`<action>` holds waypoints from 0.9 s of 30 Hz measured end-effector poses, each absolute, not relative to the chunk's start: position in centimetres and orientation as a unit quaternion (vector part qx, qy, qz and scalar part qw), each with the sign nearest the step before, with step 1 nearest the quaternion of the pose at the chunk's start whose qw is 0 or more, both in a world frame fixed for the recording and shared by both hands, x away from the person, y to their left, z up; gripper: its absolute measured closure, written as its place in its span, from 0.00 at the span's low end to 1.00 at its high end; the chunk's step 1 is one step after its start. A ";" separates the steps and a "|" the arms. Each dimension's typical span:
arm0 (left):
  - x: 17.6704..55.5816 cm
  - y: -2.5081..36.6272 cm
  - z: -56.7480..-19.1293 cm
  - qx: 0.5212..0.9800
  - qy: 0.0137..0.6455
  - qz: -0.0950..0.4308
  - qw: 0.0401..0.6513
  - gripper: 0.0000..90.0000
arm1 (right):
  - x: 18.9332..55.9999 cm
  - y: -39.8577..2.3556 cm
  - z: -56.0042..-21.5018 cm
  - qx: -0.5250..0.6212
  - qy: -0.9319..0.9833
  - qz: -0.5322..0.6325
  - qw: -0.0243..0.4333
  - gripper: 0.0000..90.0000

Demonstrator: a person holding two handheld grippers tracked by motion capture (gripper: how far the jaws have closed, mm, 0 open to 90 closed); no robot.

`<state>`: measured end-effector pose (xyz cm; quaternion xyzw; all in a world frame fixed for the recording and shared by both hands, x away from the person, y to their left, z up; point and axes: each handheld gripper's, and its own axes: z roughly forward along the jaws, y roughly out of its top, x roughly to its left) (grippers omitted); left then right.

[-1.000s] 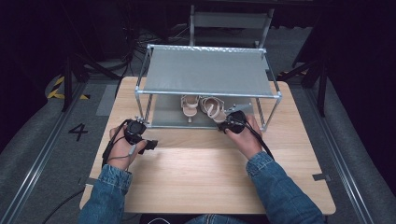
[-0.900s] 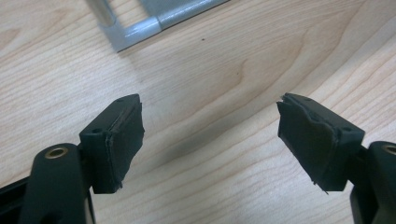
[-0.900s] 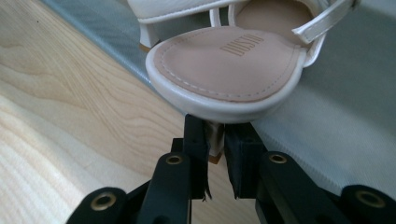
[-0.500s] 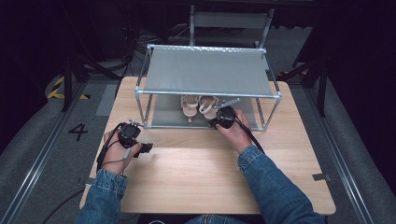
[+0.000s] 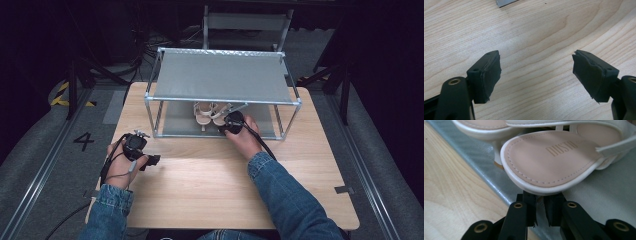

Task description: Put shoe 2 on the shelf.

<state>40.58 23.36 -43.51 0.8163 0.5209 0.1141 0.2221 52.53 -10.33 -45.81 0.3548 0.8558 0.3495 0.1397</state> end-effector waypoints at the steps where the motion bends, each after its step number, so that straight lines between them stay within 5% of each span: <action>1: 40.6 23.4 -43.5 0.816 0.521 0.114 0.222 0.26 | 52.5 -10.3 -45.8 0.355 0.856 0.350 0.140 0.90; 10: 40.9 23.0 -43.5 0.819 0.518 0.110 0.223 0.26 | 52.6 -9.7 -46.0 0.349 0.856 0.350 0.152 0.89; 18: 41.3 22.6 -43.4 0.822 0.511 0.108 0.226 0.26 | 50.8 -11.0 -44.3 0.360 0.842 0.369 0.156 0.63; 27: 41.3 21.9 -43.1 0.830 0.499 0.107 0.225 0.25 | 47.0 -14.5 -40.9 0.376 0.834 0.381 0.136 0.56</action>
